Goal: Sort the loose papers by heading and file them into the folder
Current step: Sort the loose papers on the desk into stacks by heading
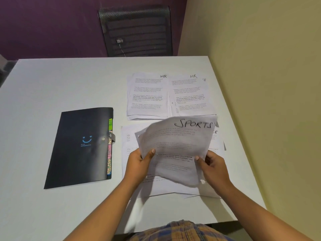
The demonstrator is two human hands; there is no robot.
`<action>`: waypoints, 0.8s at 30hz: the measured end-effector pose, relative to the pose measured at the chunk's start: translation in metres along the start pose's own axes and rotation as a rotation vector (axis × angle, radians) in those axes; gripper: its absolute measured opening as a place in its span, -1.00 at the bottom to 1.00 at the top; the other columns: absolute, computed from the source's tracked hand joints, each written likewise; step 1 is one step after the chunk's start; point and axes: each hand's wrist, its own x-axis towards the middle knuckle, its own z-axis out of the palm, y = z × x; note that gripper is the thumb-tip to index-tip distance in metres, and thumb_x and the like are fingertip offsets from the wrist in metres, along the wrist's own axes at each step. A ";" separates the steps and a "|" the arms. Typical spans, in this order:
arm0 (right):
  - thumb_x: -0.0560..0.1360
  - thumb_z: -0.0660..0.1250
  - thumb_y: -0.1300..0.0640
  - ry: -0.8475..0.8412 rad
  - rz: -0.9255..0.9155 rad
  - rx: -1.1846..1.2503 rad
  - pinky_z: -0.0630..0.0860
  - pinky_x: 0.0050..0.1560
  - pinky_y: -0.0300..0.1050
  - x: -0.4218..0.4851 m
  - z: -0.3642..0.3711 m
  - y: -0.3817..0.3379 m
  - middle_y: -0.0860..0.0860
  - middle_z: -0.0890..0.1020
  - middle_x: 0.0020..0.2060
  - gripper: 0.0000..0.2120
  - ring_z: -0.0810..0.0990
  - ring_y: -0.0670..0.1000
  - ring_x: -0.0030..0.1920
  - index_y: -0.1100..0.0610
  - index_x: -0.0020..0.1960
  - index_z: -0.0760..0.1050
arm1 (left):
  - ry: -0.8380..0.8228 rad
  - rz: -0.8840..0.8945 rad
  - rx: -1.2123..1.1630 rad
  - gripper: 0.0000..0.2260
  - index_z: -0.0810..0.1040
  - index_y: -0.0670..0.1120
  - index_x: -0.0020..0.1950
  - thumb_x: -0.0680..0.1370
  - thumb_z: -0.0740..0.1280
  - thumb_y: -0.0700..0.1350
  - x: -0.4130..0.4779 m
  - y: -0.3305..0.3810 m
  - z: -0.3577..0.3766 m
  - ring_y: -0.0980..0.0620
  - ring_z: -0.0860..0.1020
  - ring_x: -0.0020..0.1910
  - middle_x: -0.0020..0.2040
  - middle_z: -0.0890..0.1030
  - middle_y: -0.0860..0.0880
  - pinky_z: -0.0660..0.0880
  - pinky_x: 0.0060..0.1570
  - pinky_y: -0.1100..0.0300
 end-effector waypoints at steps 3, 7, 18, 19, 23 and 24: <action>0.54 0.39 0.23 0.008 0.007 0.051 0.66 -0.09 -0.01 -0.002 -0.003 -0.001 -0.05 0.74 -0.15 -0.85 0.71 0.02 -0.09 0.00 -0.04 0.66 | -0.012 -0.028 -0.051 -0.88 0.64 -0.05 0.05 0.55 0.38 -0.07 0.001 -0.001 -0.001 0.15 0.68 -0.11 -0.08 0.71 0.06 0.58 -0.21 0.31; 0.56 0.37 0.21 0.065 0.150 0.148 0.65 -0.21 -0.13 -0.007 -0.011 0.007 -0.02 0.74 -0.15 -0.90 0.71 0.05 -0.11 0.06 -0.01 0.65 | 0.162 -0.162 0.172 -0.76 0.61 -0.05 0.06 0.54 0.37 0.09 0.010 -0.032 -0.008 0.03 0.62 -0.01 -0.01 0.67 0.04 0.56 -0.05 0.14; 0.60 0.30 0.24 0.219 0.418 0.268 0.56 -0.13 -0.09 -0.020 -0.033 0.033 0.05 0.69 -0.07 -0.87 0.64 0.07 -0.12 0.17 0.11 0.60 | 0.333 -0.479 0.538 -0.39 0.38 -0.19 0.15 0.28 0.62 -0.03 0.006 -0.071 -0.012 -0.21 0.54 0.03 0.17 0.34 -0.11 0.55 -0.06 0.02; 0.60 0.31 0.24 0.222 0.414 0.269 0.56 -0.14 -0.09 -0.021 -0.034 0.033 0.05 0.69 -0.08 -0.86 0.64 0.07 -0.12 0.17 0.11 0.59 | 0.324 -0.500 0.494 -0.37 0.36 -0.20 0.17 0.27 0.64 -0.10 0.008 -0.069 -0.013 -0.22 0.55 0.01 0.18 0.36 -0.12 0.52 -0.08 0.06; 0.59 0.30 0.26 0.230 0.400 0.271 0.55 -0.16 -0.11 -0.022 -0.036 0.033 0.06 0.69 -0.08 -0.86 0.64 0.07 -0.14 0.19 0.12 0.59 | 0.299 -0.523 0.248 -0.49 0.42 -0.16 0.15 0.33 0.59 -0.17 0.012 -0.064 -0.016 -0.08 0.56 -0.14 -0.02 0.57 -0.05 0.48 -0.19 0.16; 0.59 0.30 0.26 0.226 0.395 0.271 0.55 -0.15 -0.11 -0.022 -0.035 0.034 0.06 0.69 -0.08 -0.86 0.64 0.07 -0.14 0.18 0.11 0.59 | 0.309 -0.517 0.198 -0.62 0.49 -0.14 0.10 0.40 0.55 -0.11 0.012 -0.063 -0.017 -0.04 0.57 -0.19 -0.05 0.61 -0.05 0.45 -0.25 0.21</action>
